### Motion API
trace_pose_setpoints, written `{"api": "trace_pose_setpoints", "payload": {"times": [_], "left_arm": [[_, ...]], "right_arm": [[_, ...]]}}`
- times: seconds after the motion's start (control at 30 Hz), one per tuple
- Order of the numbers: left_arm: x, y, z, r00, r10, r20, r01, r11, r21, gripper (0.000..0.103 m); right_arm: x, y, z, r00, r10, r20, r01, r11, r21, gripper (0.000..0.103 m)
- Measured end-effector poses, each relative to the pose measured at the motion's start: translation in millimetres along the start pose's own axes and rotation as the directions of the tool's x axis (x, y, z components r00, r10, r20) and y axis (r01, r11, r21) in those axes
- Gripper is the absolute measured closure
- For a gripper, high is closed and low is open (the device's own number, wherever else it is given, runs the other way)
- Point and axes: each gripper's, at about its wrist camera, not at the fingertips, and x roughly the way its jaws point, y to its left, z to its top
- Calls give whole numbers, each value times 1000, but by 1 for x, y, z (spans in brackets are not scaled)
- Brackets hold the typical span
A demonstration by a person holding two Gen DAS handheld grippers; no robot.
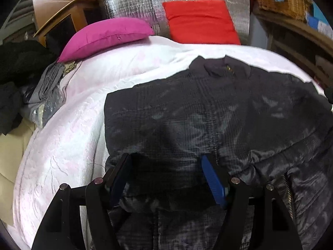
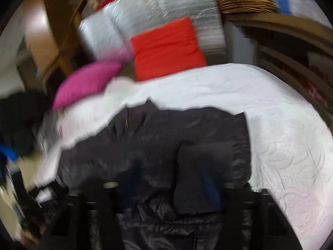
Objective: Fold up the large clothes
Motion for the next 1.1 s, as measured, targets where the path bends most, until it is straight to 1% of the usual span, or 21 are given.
{"api": "trace_pose_setpoints", "payload": {"times": [0.07, 0.13, 0.17, 0.2, 0.27, 0.33, 0.4, 0.43, 0.5, 0.53, 0.6, 0.67, 0.73, 0.8, 0.83, 0.87, 0.93, 1.0, 1.1], "left_arm": [[0, -4, -1, 1000, 6, -1, -6, 1000, 20, 32], [1, -6, -2, 1000, 4, -7, -4, 999, 39, 32], [1, -8, -3, 1000, 3, -13, -2, 999, 50, 32], [1, -9, -4, 1000, 1, -18, 0, 998, 58, 32], [0, -8, -5, 1000, -4, -18, 5, 998, 66, 32], [-4, -4, -2, 1000, -28, -4, 28, 999, 41, 32], [-11, 2, 4, 998, -56, 35, 55, 998, 19, 32], [-16, 6, 8, 996, -60, 67, 60, 998, 9, 32], [-22, 13, 15, 992, -43, 123, 45, 999, -14, 31], [-23, 17, 19, 989, -34, 141, 39, 999, -29, 29], [-16, 23, 26, 989, -4, 148, 13, 998, -58, 27], [1, 26, 35, 993, 19, 120, -10, 997, -74, 27], [17, 27, 38, 997, 27, 76, -20, 996, -86, 27], [35, 31, 39, 999, 45, 7, -44, 994, -100, 27], [42, 32, 38, 999, 41, -20, -43, 993, -107, 27], [46, 32, 37, 999, 28, -33, -32, 993, -116, 26], [51, 31, 33, 998, 35, -50, -40, 993, -108, 21], [50, 27, 30, 997, 48, -57, -53, 995, -81, 21], [41, 31, 30, 998, 33, -56, -38, 994, -102, 21]], "right_arm": [[9, 11, -9, 999, -12, -48, 10, 998, -56, 66], [26, 18, -18, 991, -46, -124, 35, 995, -91, 66], [35, 16, -23, 983, -66, -169, 48, 993, -108, 66], [45, 16, -27, 971, -87, -222, 59, 990, -128, 64], [49, 16, -27, 965, -99, -242, 63, 986, -153, 65], [48, 10, -22, 960, -78, -270, 50, 993, -111, 65], [48, 8, -17, 961, -49, -271, 28, 996, -81, 65], [45, 5, -13, 966, -28, -257, 10, 997, -70, 65], [35, 0, -3, 978, 4, -207, -13, 999, -41, 64], [31, -3, 2, 985, 16, -172, -20, 1000, -22, 64], [26, -10, 10, 993, 36, -111, -34, 999, 21, 64], [30, -15, 17, 995, 48, -93, -42, 997, 60, 64], [41, -13, 22, 994, 44, -100, -38, 997, 69, 64], [56, -10, 23, 993, 21, -120, -13, 998, 66, 64], [67, -11, 22, 991, 1, -136, 8, 998, 65, 63], [72, -14, 20, 987, -17, -157, 28, 997, 70, 62], [81, -22, 15, 982, -3, -188, 22, 995, 95, 61], [82, -24, 13, 982, 9, -191, 10, 995, 99, 61], [71, -19, 16, 982, 1, -188, 16, 996, 88, 58]]}}
